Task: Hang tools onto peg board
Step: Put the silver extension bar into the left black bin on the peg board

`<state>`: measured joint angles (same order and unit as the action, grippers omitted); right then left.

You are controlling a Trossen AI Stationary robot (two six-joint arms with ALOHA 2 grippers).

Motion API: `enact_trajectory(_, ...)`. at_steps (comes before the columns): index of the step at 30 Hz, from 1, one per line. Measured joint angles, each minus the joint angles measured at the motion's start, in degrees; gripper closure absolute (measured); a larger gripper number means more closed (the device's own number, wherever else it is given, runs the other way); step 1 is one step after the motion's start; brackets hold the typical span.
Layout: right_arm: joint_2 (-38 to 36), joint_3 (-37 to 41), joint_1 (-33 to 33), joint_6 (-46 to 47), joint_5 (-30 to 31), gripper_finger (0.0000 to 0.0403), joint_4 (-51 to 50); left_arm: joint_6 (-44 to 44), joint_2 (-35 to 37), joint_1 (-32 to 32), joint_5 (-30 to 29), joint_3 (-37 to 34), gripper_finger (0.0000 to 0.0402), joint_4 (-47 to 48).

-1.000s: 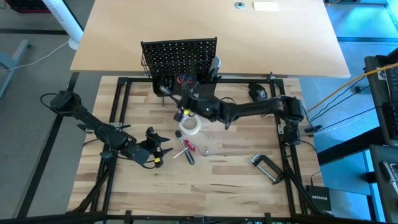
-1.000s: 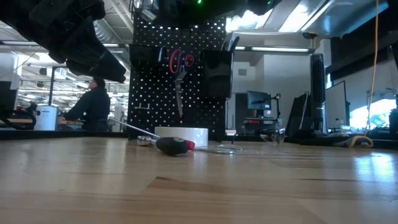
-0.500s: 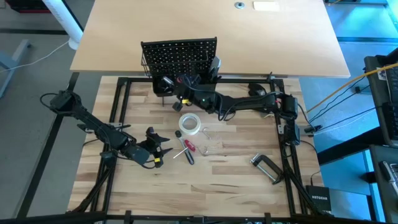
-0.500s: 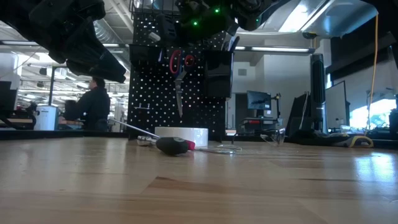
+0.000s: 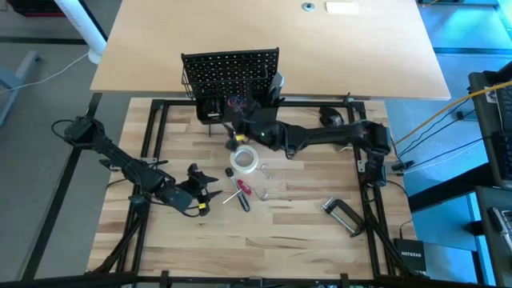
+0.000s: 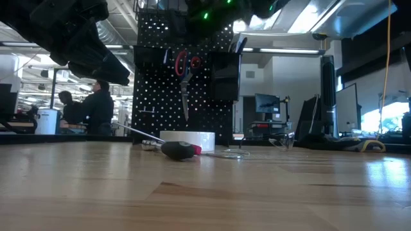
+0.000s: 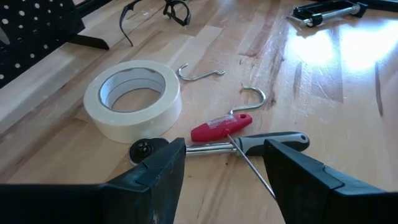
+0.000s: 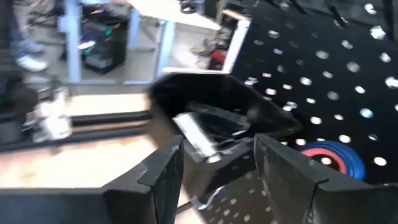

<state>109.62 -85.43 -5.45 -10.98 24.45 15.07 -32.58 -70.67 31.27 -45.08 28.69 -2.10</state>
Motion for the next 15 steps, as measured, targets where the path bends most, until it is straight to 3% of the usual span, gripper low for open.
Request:
enact_trajectory(8,-8.5,0.0,9.4,0.4,2.0,0.0215,-26.5,-0.1,0.0,0.7,0.3,0.0,0.0196,0.0)
enact_trajectory(15,-11.1,0.0,18.0,12.8,10.1,0.0221,-45.9,-2.0,0.0,0.5,0.3,0.0,0.0196,-0.4)
